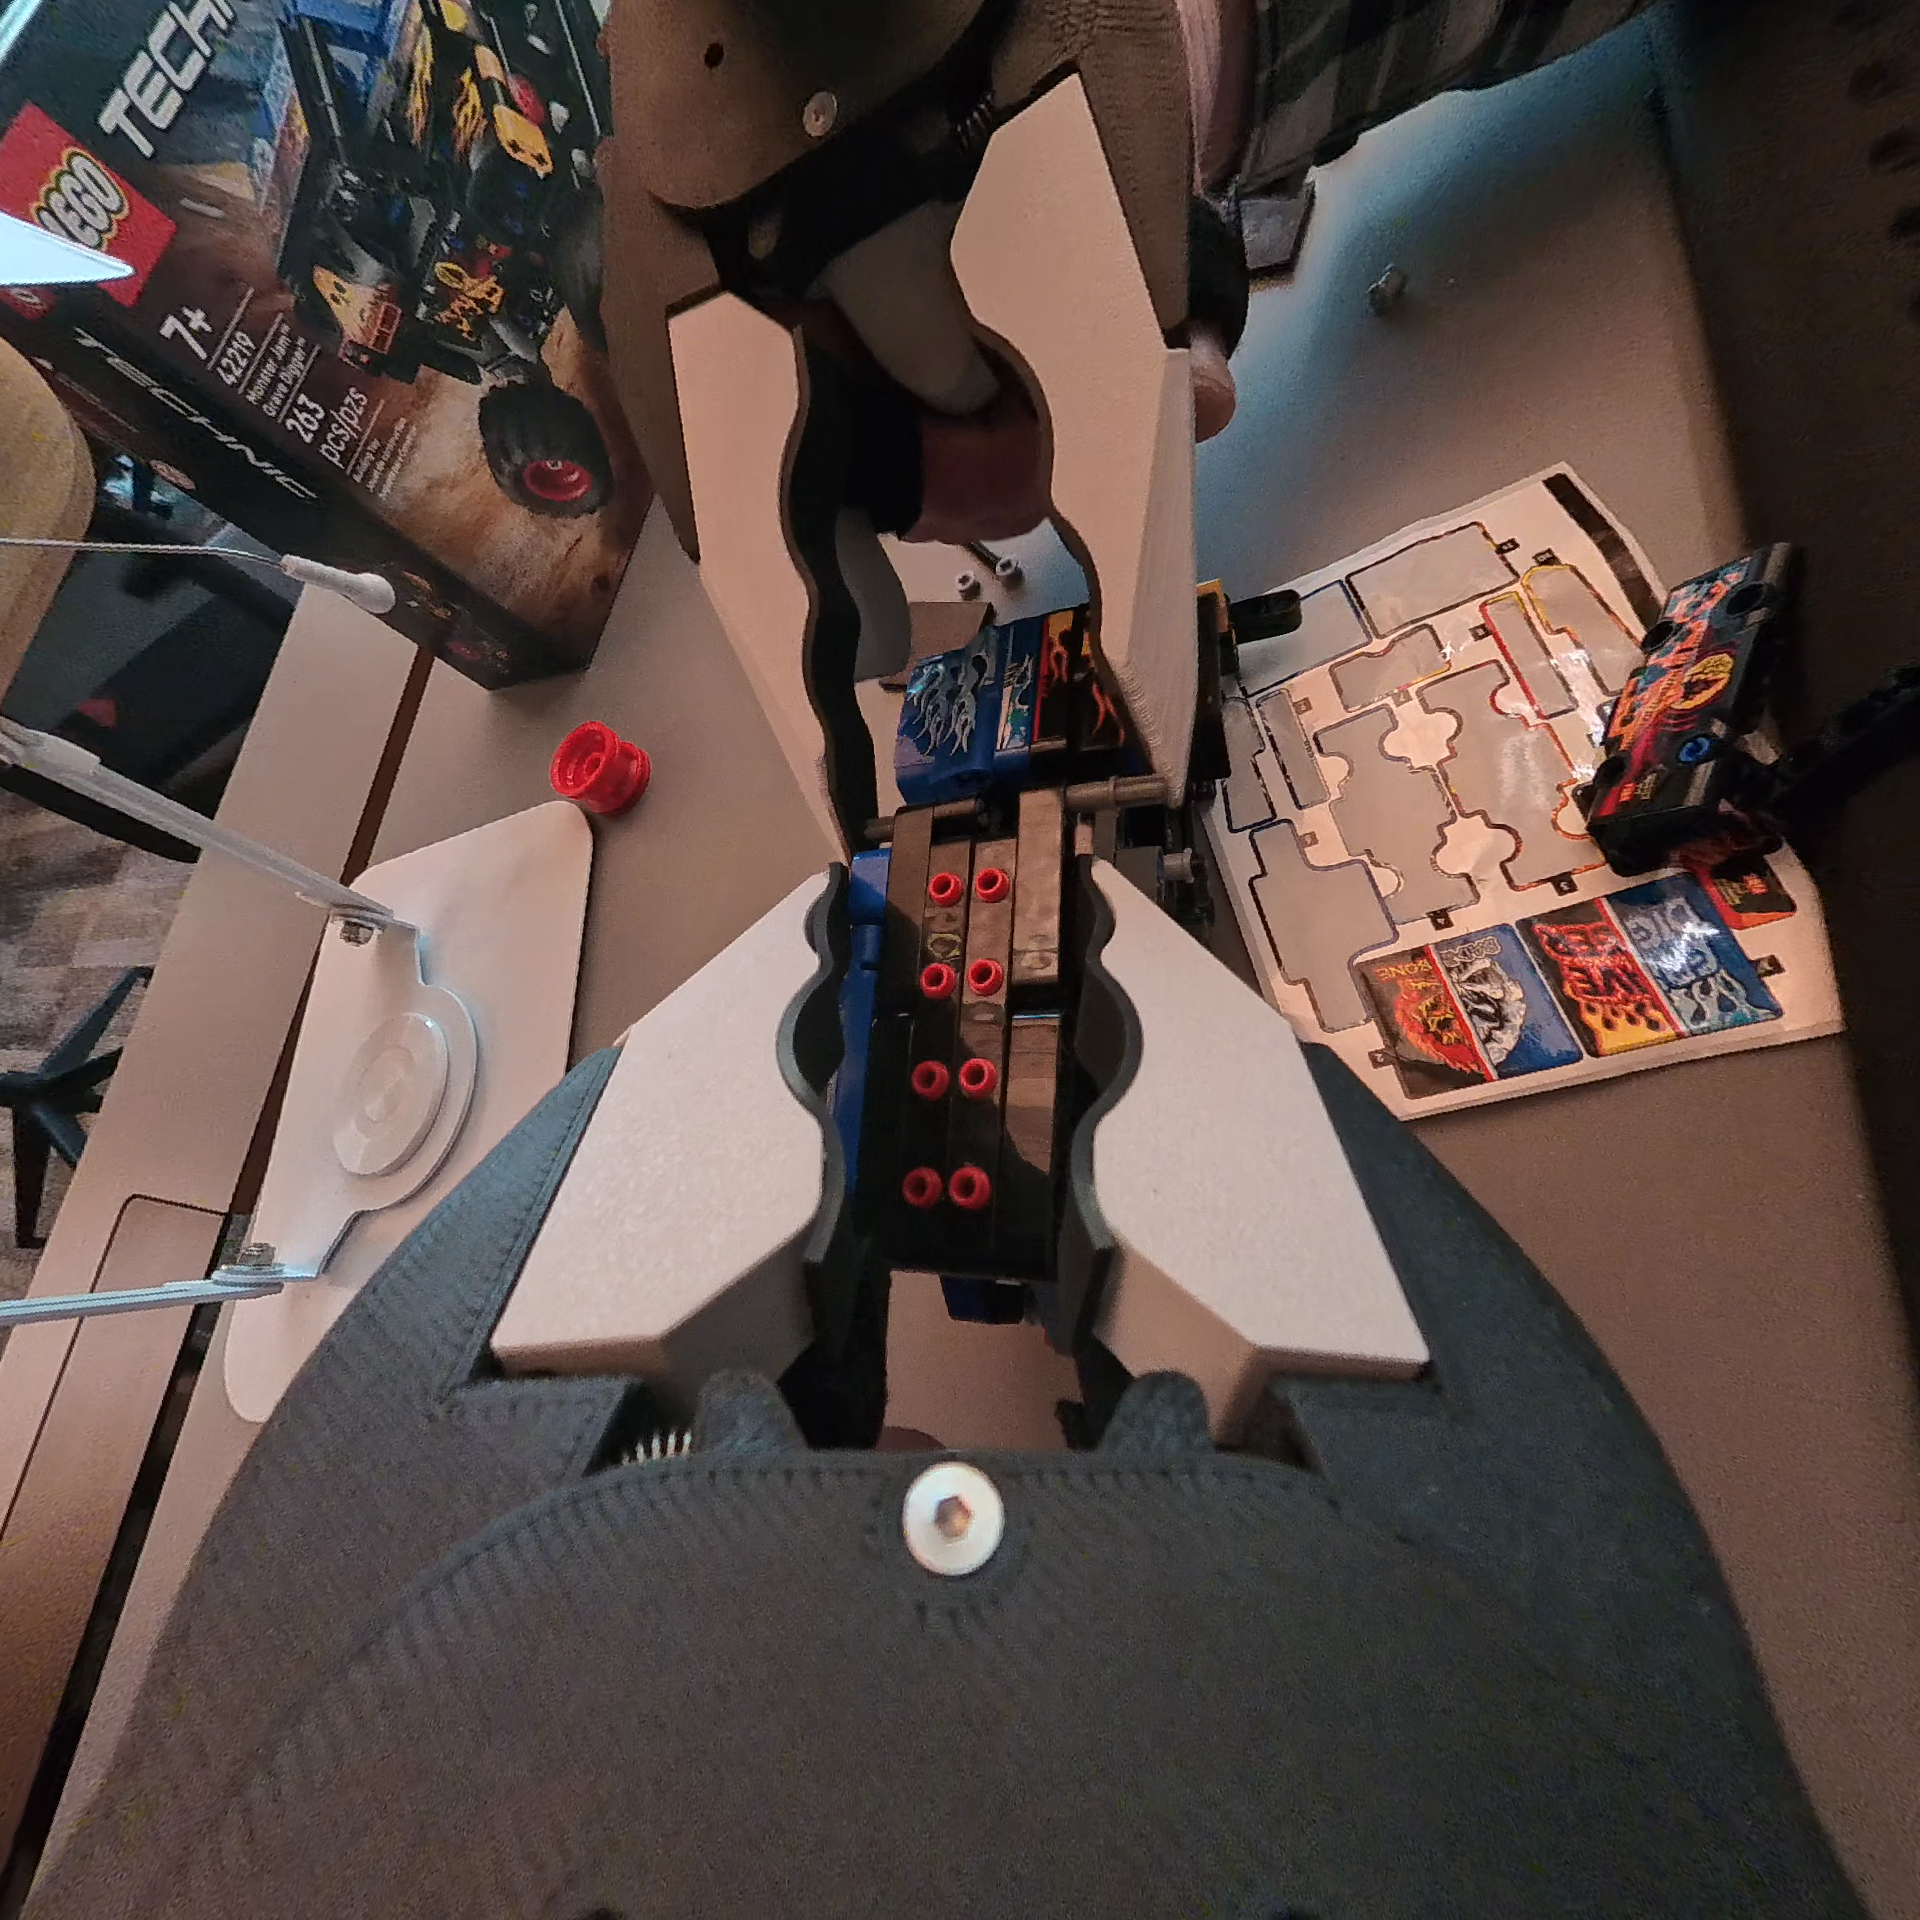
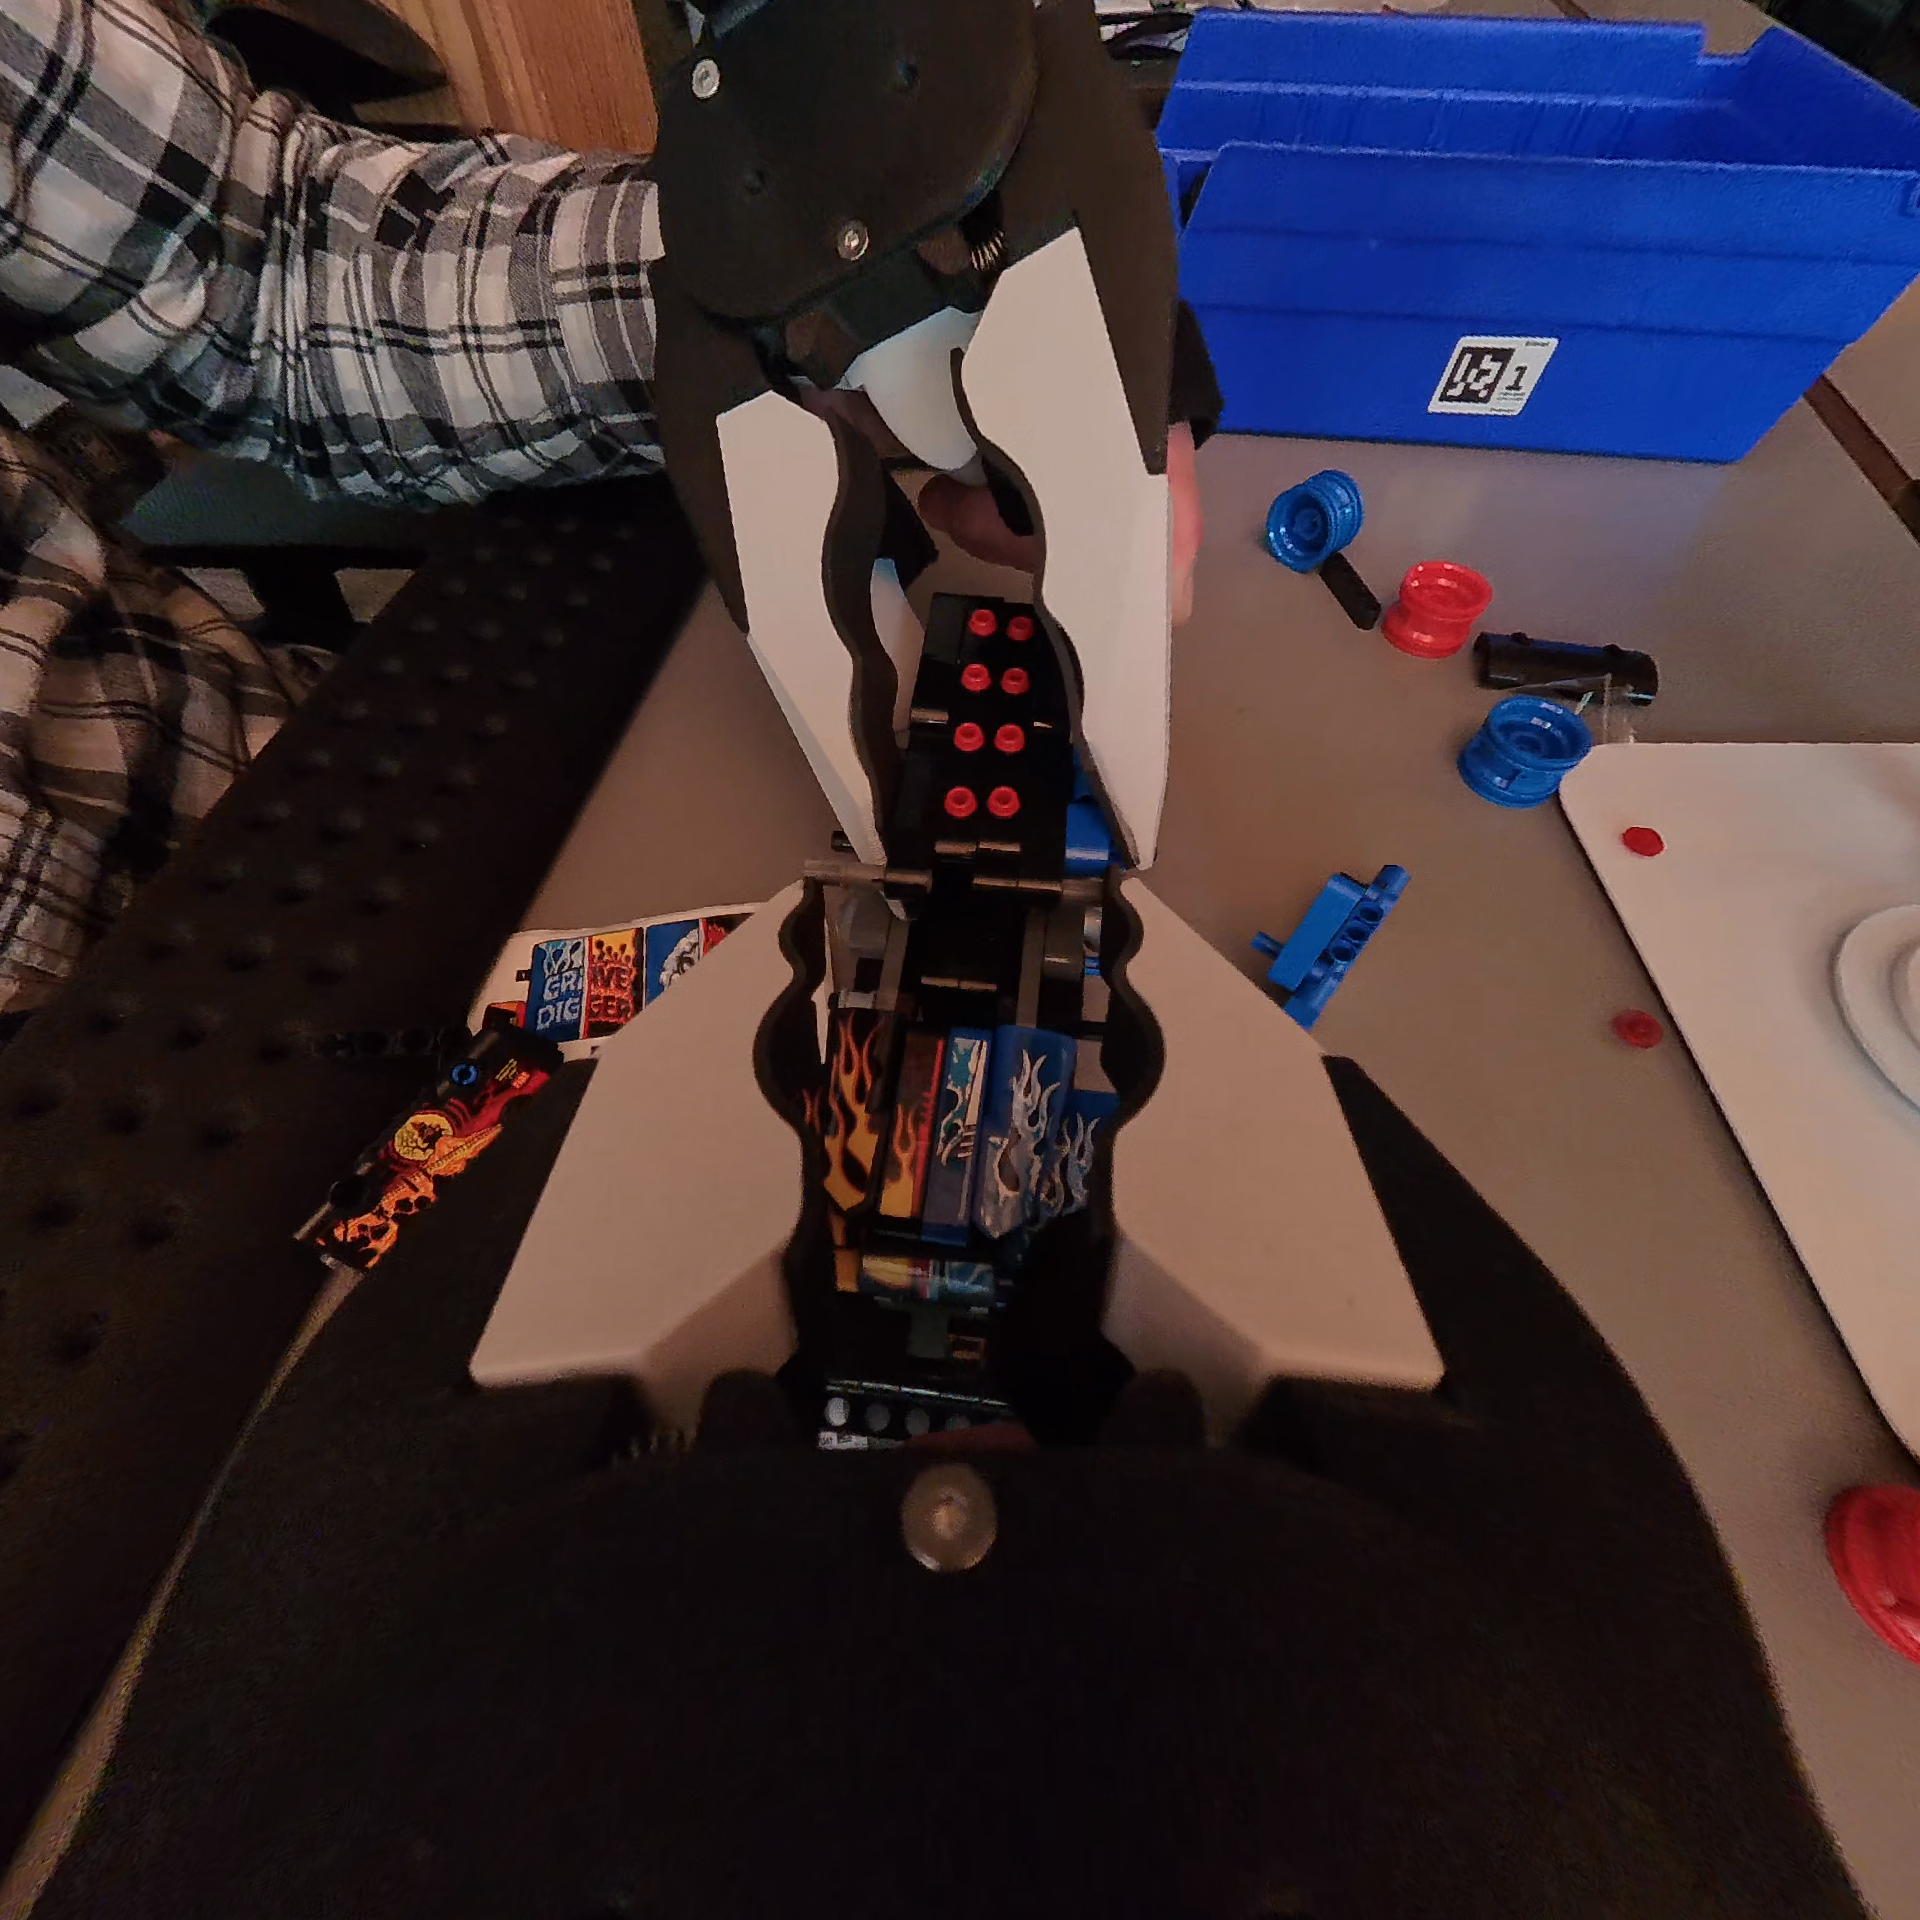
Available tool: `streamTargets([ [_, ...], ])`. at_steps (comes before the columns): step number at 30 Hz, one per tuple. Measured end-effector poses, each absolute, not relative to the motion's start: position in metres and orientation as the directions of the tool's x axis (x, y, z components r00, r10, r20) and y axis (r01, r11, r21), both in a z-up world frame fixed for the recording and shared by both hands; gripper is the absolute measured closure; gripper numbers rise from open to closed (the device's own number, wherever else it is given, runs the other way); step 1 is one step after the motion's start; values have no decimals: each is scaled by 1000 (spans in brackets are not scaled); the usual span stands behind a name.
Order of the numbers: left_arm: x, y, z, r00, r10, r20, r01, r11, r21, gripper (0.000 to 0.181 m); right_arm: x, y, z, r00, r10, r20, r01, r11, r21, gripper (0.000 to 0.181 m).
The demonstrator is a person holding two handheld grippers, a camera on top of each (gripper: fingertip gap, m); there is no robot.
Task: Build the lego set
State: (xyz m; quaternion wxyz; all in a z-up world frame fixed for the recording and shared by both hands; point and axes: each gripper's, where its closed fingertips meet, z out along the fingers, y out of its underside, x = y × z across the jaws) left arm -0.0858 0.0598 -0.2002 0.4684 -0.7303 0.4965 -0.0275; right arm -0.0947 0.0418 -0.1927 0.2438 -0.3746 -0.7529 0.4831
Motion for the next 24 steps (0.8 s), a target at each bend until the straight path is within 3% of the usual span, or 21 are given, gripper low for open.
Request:
streamTargets([
  [8,-84,59,-201,504,-752,-424,-695,-62,-716,140,-94,42,-194,-590,803,84,352,350,-868,135],
  [24,-82,59,-200,502,-756,-419,-684,-51,-728,139,-88,41,-189,-583,812,29,391,312,-866,135],
])
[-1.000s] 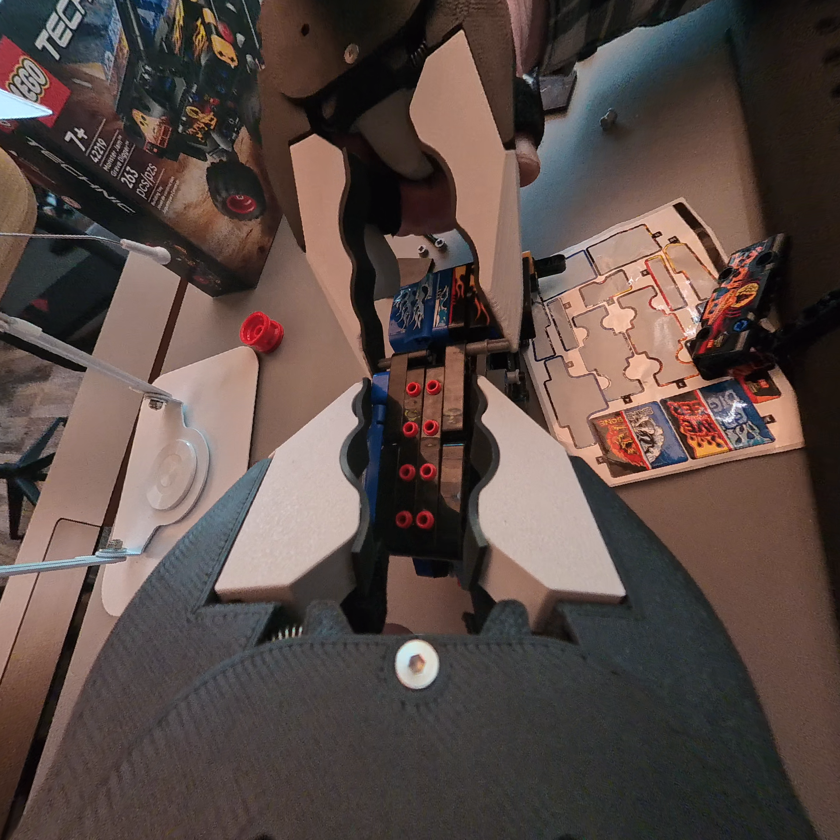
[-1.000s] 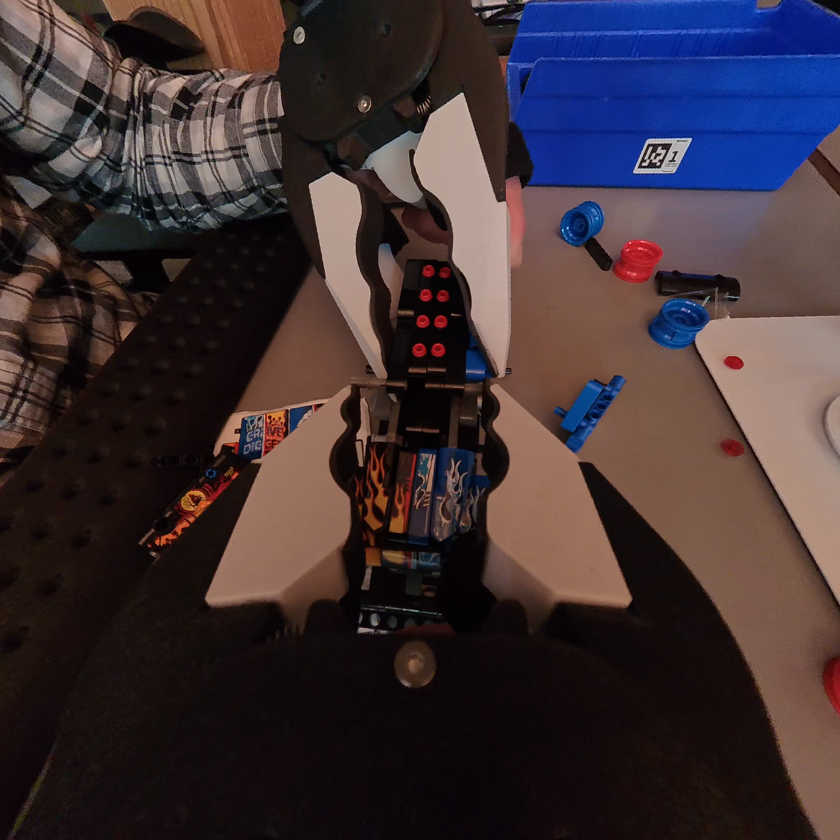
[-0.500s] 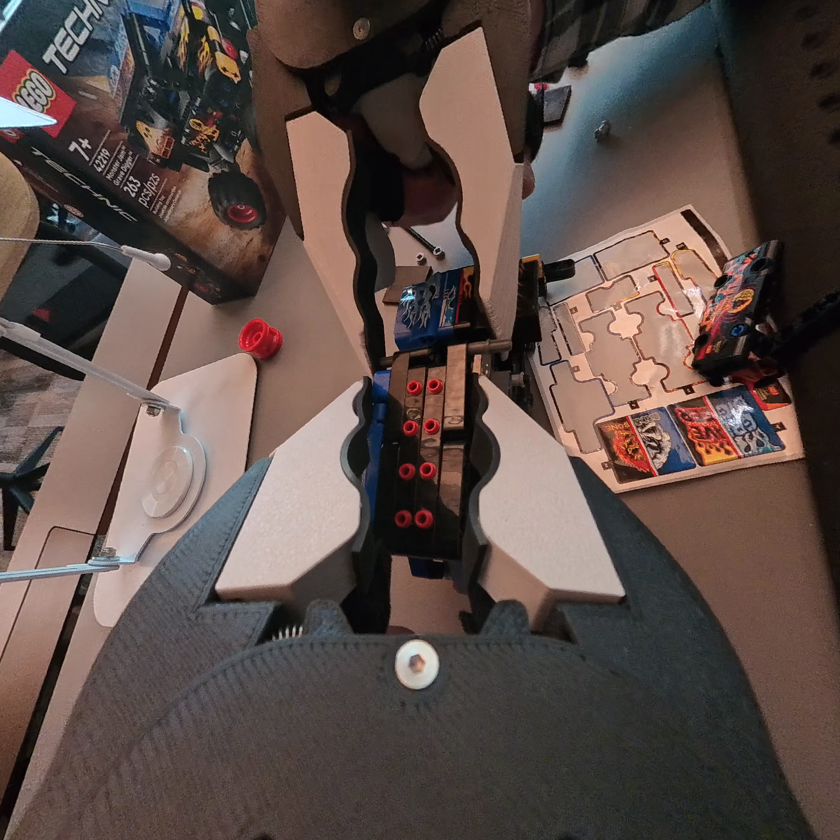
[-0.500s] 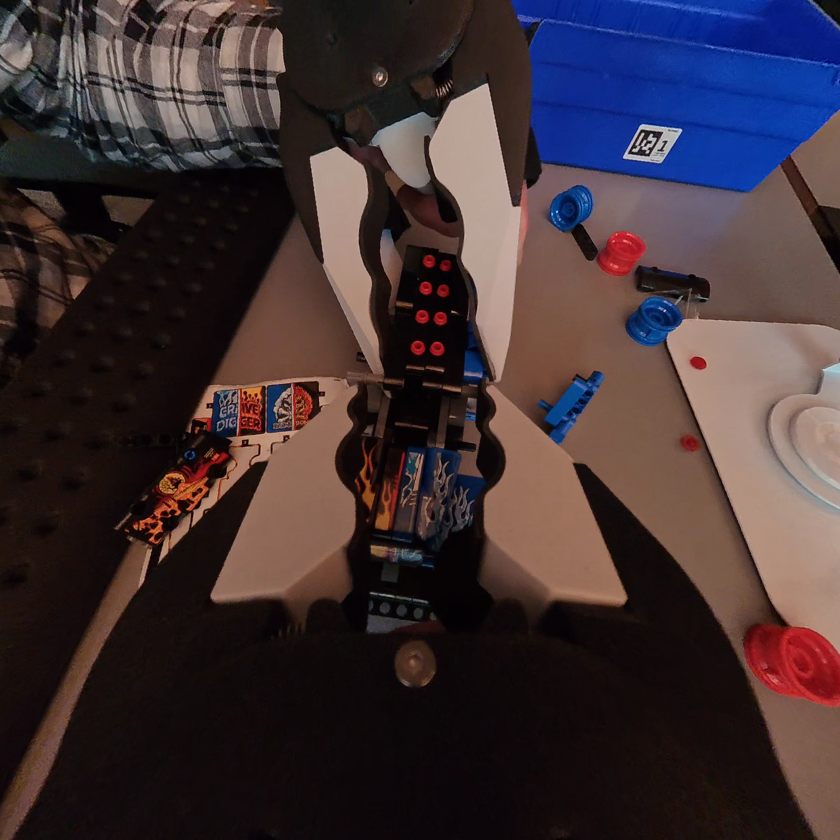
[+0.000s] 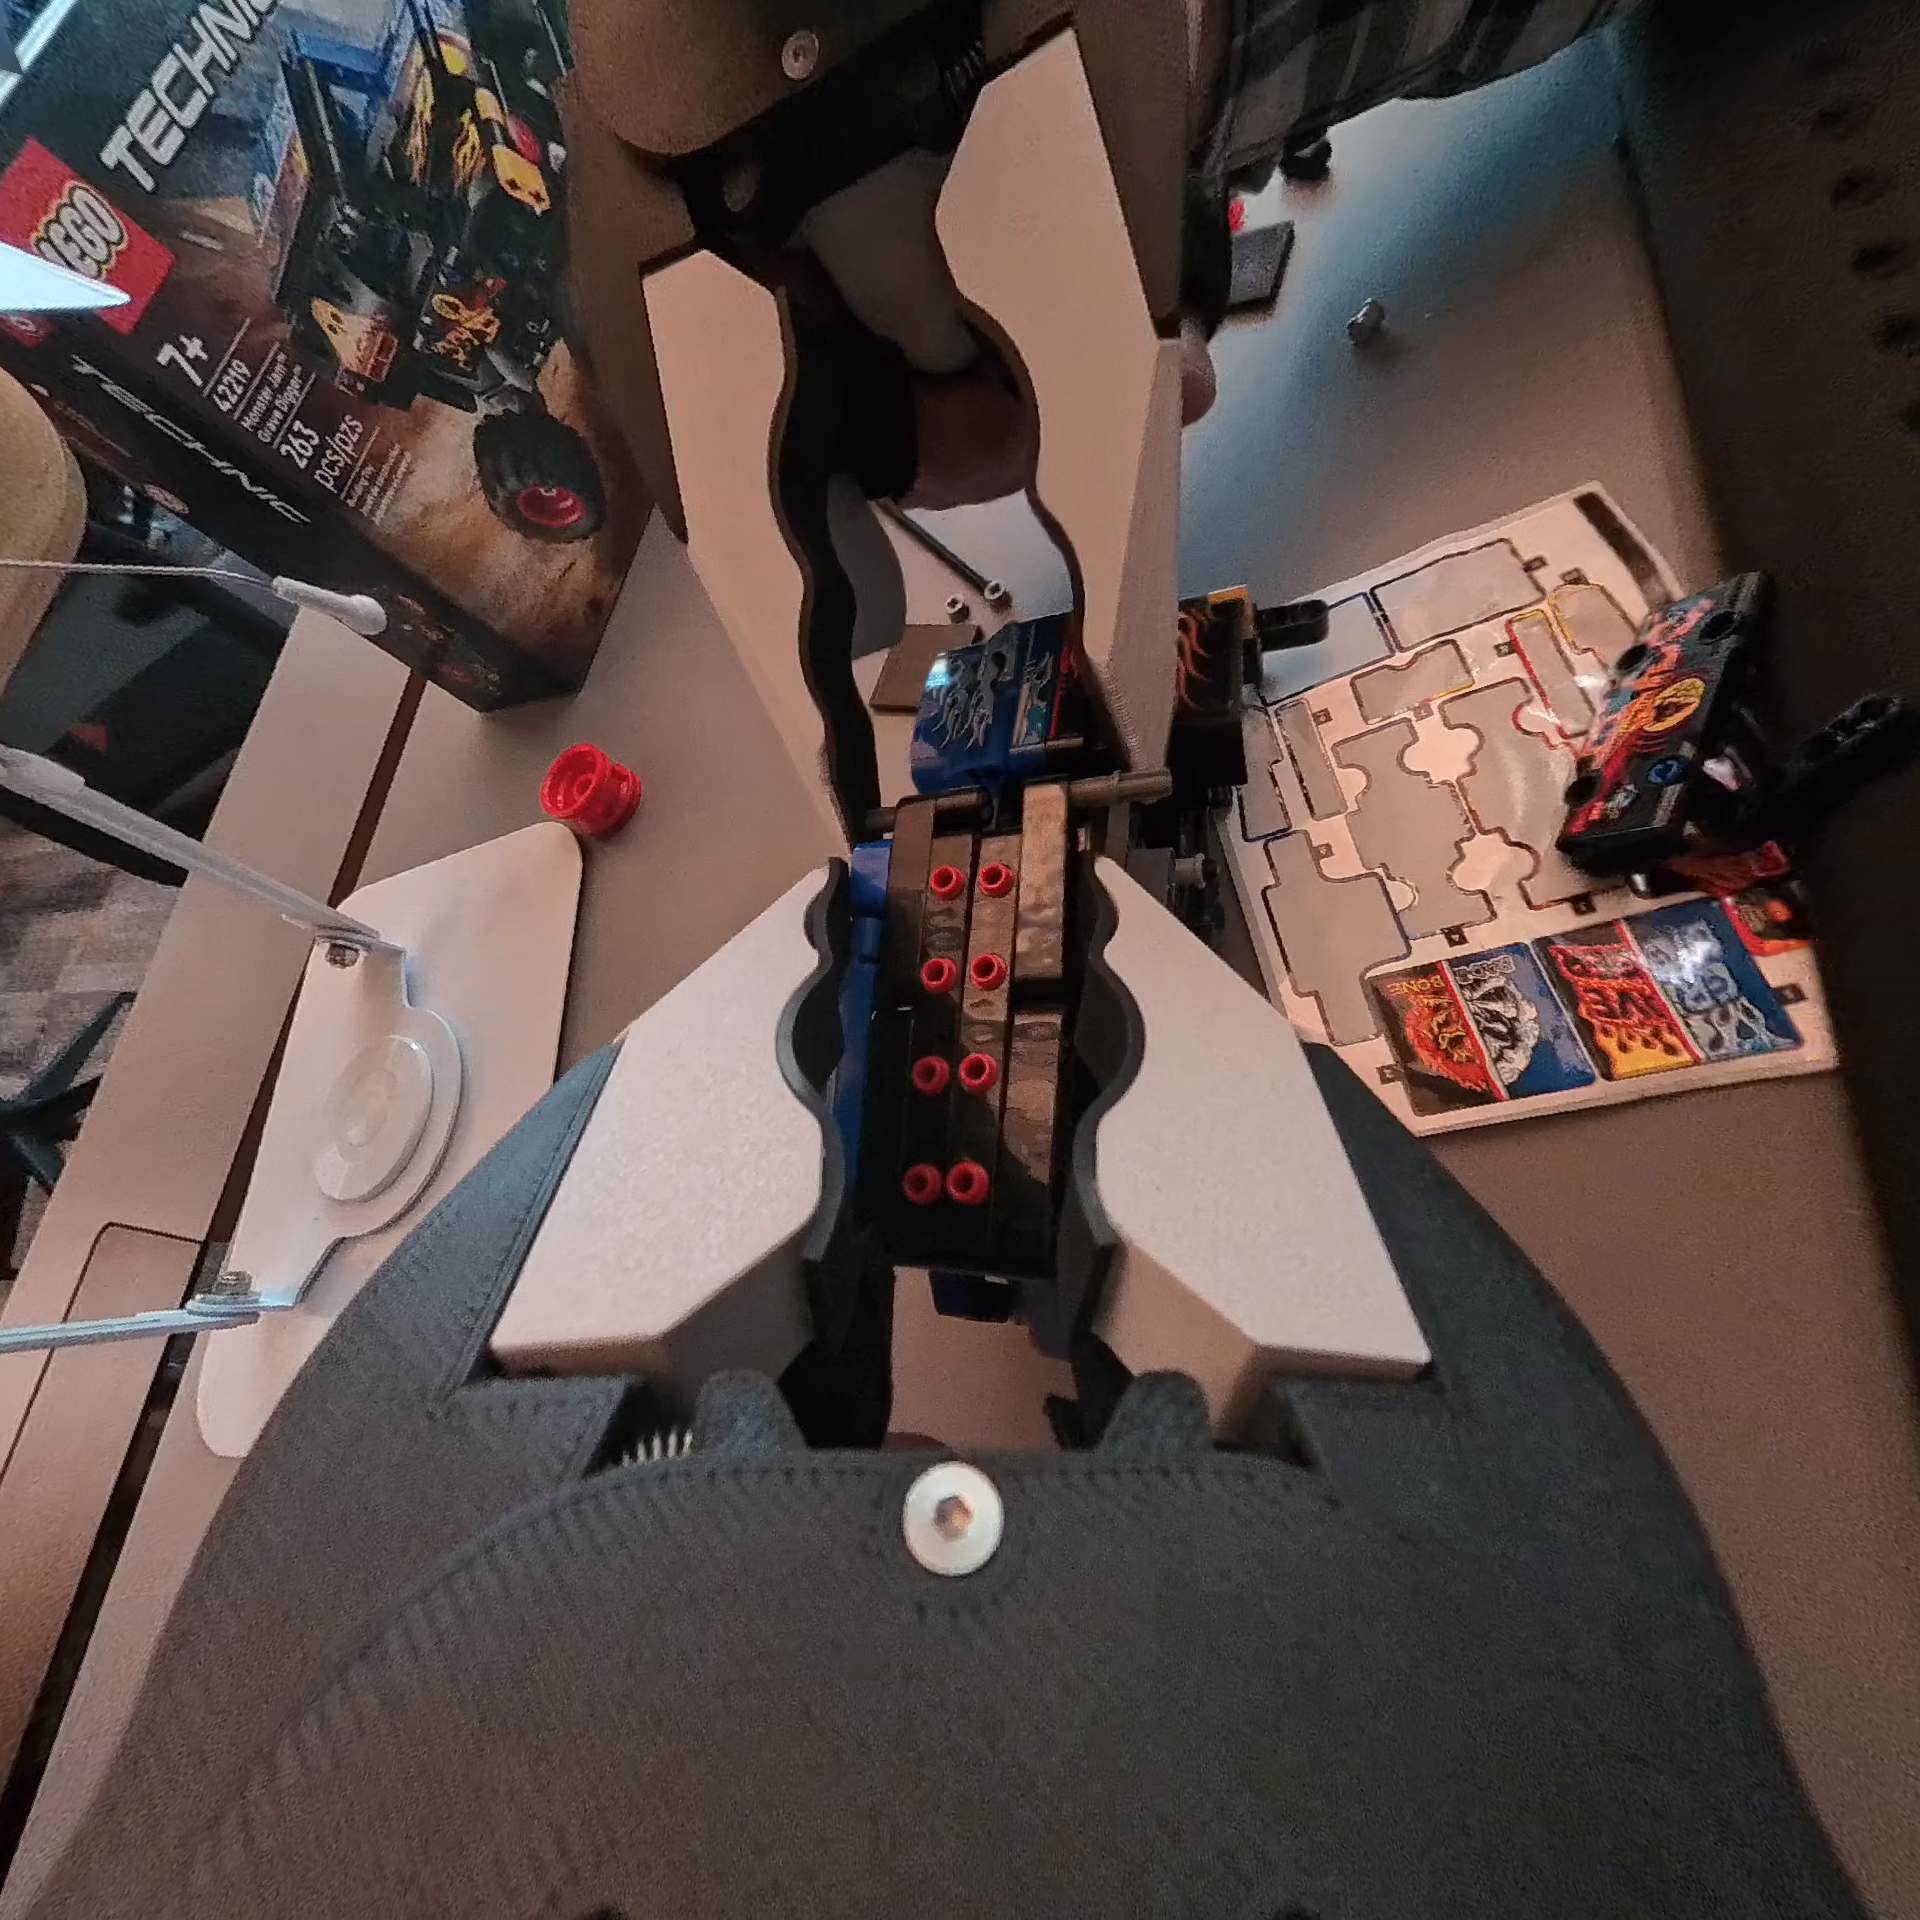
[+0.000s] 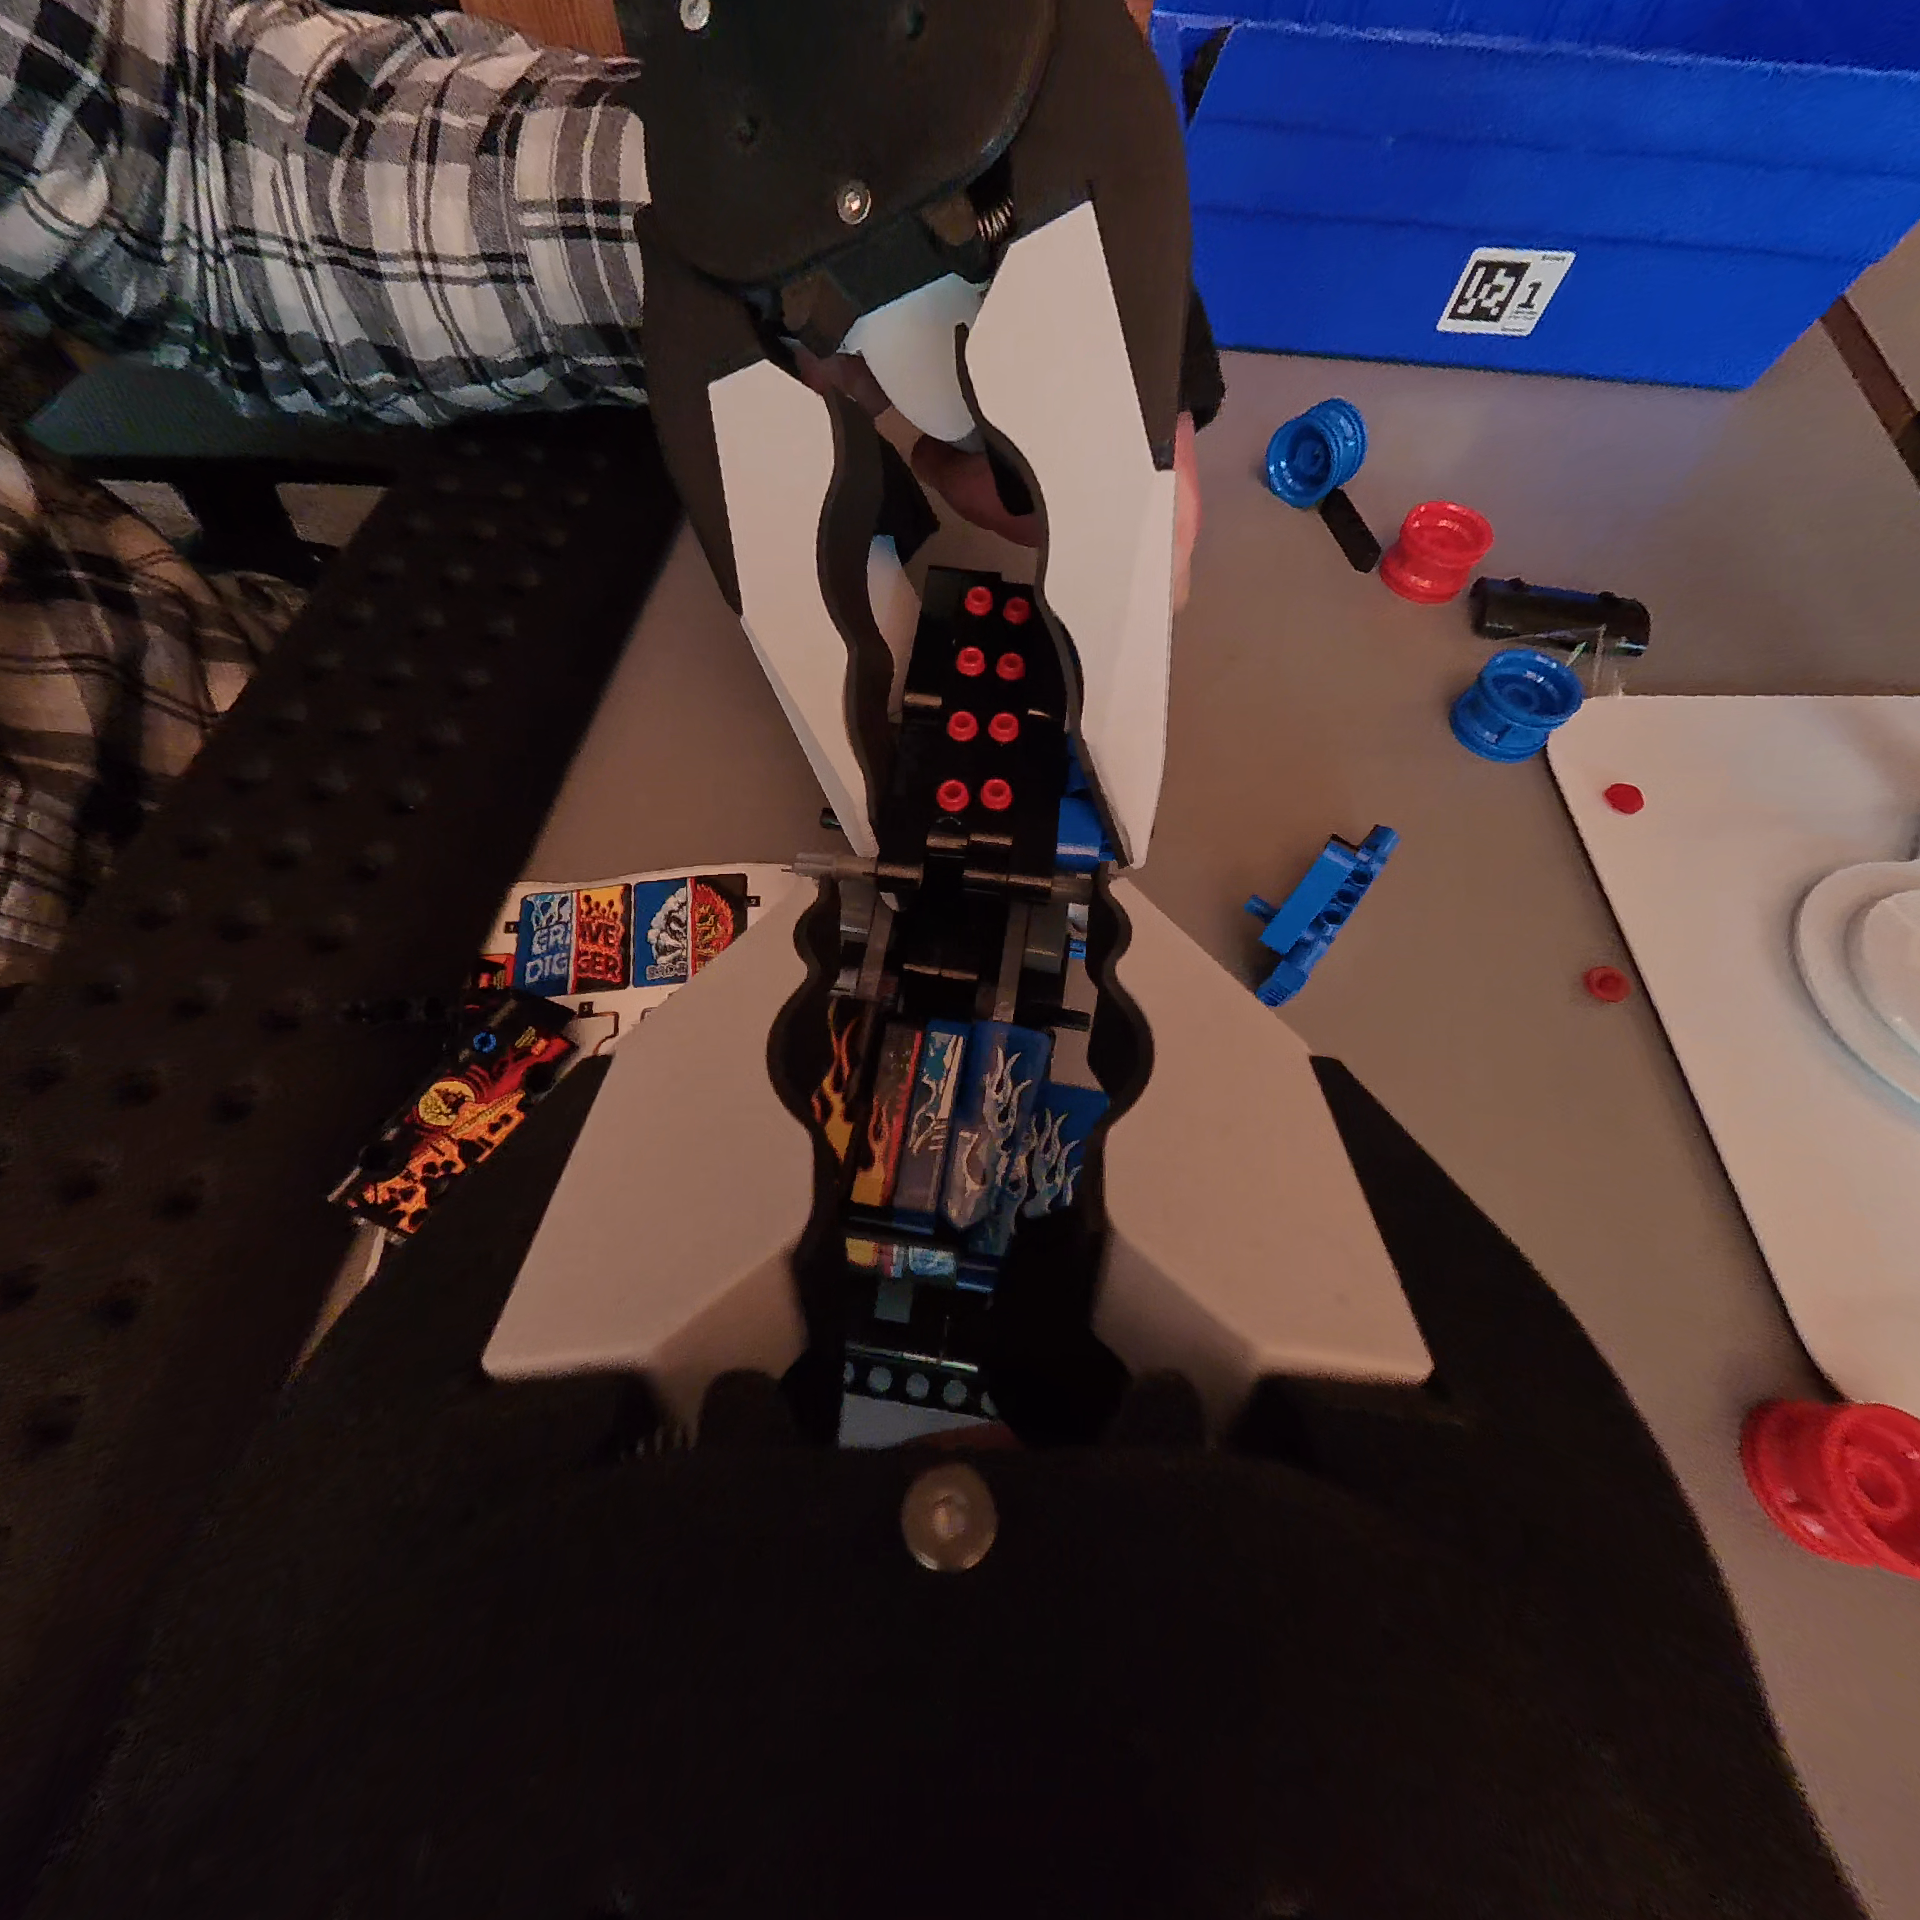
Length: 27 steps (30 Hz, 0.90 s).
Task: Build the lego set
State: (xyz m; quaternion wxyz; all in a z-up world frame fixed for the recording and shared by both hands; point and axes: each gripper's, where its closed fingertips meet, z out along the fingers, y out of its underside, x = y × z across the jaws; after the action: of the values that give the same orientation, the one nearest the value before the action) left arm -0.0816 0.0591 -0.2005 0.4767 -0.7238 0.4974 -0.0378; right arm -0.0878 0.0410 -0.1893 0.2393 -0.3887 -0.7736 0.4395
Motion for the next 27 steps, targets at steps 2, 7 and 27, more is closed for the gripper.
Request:
streamTargets([
  [2,-82,59,-201,499,-760,-415,-685,-53,-727,140,-88,40,-189,-586,810,25,381,303,-873,136],
  [7,-81,58,-201,493,-765,-415,-679,-40,-733,138,-87,39,-187,-593,805,34,376,314,-872,143],
  [27,-80,60,-197,512,-682,-522,-715,-2,-699,140,-83,57,-174,-479,877,-40,405,181,-896,159],
])
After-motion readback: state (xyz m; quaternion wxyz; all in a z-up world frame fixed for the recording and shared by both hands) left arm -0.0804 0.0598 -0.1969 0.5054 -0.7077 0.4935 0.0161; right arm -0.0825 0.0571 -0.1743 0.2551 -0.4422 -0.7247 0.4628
